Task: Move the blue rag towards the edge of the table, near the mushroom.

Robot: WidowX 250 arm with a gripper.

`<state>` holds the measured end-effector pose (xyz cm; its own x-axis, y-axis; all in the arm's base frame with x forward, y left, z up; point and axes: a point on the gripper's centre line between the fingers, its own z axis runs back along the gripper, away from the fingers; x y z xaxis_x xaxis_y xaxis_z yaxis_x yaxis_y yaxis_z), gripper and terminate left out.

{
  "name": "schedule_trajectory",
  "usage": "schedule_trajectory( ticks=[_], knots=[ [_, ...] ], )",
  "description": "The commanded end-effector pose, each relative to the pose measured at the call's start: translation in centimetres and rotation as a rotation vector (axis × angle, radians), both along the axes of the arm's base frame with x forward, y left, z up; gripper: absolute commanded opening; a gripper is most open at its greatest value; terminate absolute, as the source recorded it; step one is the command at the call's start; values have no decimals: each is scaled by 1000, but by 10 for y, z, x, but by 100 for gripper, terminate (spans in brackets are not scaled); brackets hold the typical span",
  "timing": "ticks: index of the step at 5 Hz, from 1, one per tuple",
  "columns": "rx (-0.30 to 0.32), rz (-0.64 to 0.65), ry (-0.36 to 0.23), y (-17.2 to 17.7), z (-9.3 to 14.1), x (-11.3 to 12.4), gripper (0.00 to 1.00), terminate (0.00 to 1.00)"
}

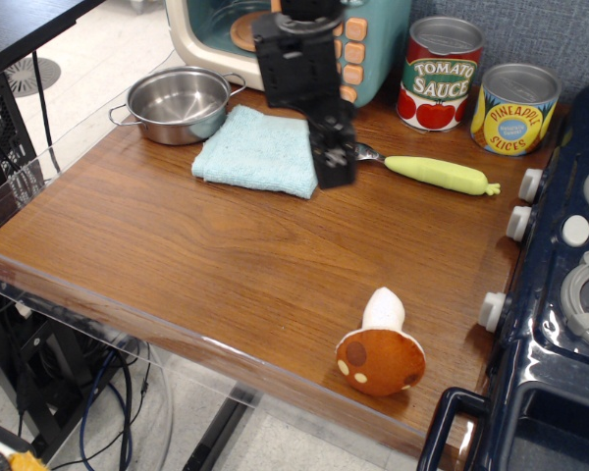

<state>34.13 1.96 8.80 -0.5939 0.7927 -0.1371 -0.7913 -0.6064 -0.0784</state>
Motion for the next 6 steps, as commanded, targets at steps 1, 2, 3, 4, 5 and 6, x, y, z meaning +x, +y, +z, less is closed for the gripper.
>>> schedule_trajectory(
  ticks=[1, 2, 3, 4, 5, 6],
  knots=[
    [32, 120, -27, 59, 0, 33, 100, 0],
    [33, 163, -10, 77, -10, 46, 100, 0],
    [40, 181, 6, 89, -20, 54, 100, 0],
    [54, 184, 26, 92, -33, 55, 100, 0],
    [73, 170, 42, 88, -43, 54, 100, 0],
    [80, 167, 43, 83, -55, 48, 100, 0]
  ],
)
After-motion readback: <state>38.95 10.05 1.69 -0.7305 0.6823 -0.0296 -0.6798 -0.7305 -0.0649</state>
